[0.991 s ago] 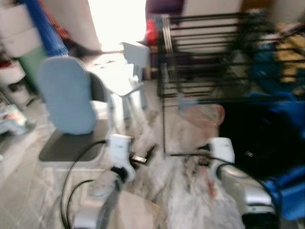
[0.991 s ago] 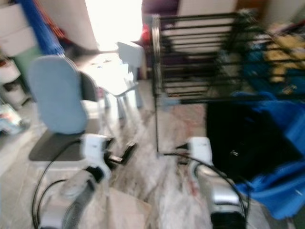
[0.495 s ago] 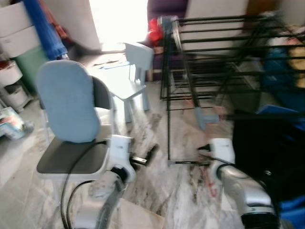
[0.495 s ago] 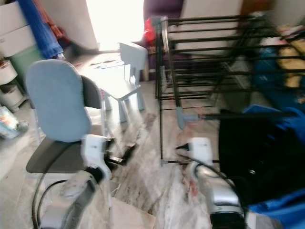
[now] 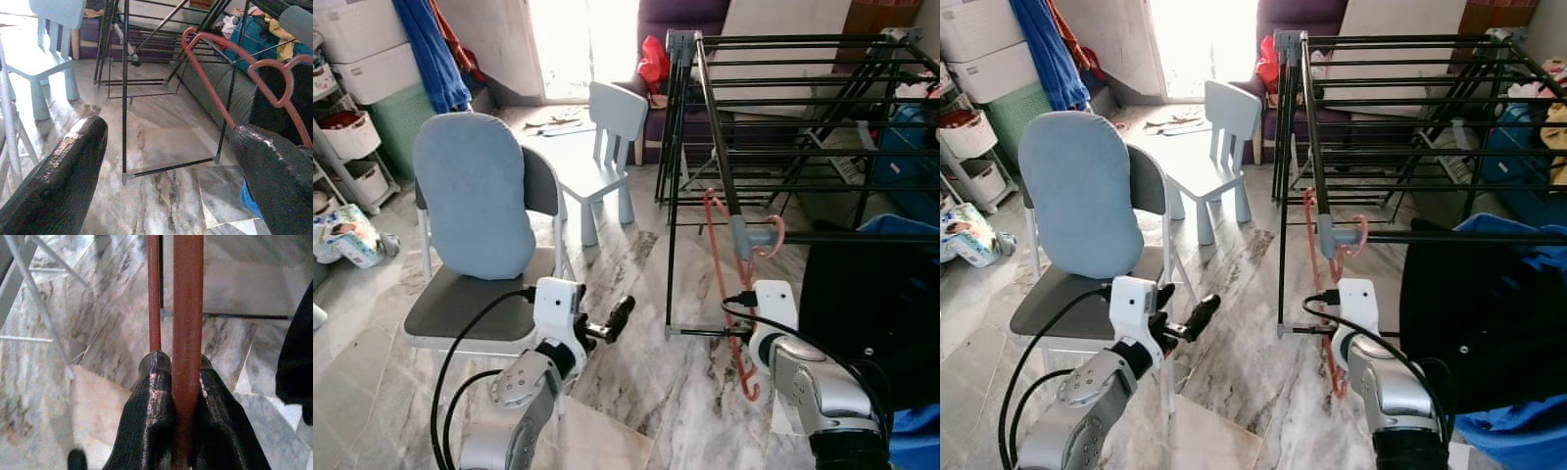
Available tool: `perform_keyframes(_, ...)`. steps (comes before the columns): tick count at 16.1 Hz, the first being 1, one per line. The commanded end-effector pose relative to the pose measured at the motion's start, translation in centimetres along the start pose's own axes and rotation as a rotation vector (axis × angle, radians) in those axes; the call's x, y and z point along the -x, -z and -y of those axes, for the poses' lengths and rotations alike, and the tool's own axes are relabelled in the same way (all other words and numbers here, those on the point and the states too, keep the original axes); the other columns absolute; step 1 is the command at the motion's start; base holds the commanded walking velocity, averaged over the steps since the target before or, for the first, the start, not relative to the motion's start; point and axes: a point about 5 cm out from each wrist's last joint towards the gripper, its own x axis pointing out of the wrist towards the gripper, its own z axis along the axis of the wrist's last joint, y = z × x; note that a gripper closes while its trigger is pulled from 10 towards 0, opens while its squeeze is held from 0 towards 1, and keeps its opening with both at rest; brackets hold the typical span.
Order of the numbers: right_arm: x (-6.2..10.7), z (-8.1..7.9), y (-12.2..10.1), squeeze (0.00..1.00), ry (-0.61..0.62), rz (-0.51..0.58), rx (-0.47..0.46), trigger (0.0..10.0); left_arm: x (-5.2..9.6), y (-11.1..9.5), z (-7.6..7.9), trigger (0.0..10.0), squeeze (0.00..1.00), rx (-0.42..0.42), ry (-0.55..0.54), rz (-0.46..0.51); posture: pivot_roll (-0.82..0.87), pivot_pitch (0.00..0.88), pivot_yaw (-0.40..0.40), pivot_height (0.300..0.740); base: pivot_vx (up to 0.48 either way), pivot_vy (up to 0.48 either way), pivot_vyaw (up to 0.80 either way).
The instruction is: Hang hanger
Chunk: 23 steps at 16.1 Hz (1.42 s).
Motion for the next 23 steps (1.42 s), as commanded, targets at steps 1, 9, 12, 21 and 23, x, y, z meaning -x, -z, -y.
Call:
perform_keyframes(1,0.1,-0.1,-0.4,0.00,-0.007,0.000,0.005,10.0,0.0,-0.3,0.0,10.0,0.00,-0.009,0.009,-0.001,-0.12,0.000,0.028,0.740,0.000,0.000,0.00)
perform_keyframes(9,0.3,0.9,-0.1,1.00,0.019,-0.021,-0.047,10.0,-0.2,0.0,0.1,10.0,0.00,-0.014,0.020,-0.028,-0.13,0.000,0.031,0.740,0.000,0.000,0.00)
perform_keyframes(12,0.4,1.1,-0.1,1.00,0.019,-0.015,-0.024,10.0,-0.2,0.1,0.1,10.0,0.00,-0.028,0.009,-0.034,-0.13,0.000,0.027,0.740,0.000,0.000,0.00)
perform_keyframes(21,1.2,1.4,-1.2,1.00,0.060,0.095,0.046,10.0,2.7,-0.9,-1.4,10.0,0.00,-0.180,-0.017,0.002,-0.12,0.000,0.021,0.740,0.000,0.000,0.00)
perform_keyframes(23,1.6,1.4,-1.2,1.00,0.077,0.131,0.078,10.0,2.7,-1.1,-1.4,10.0,0.00,-0.178,-0.069,0.020,-0.12,0.000,0.022,0.740,0.000,0.000,0.00)
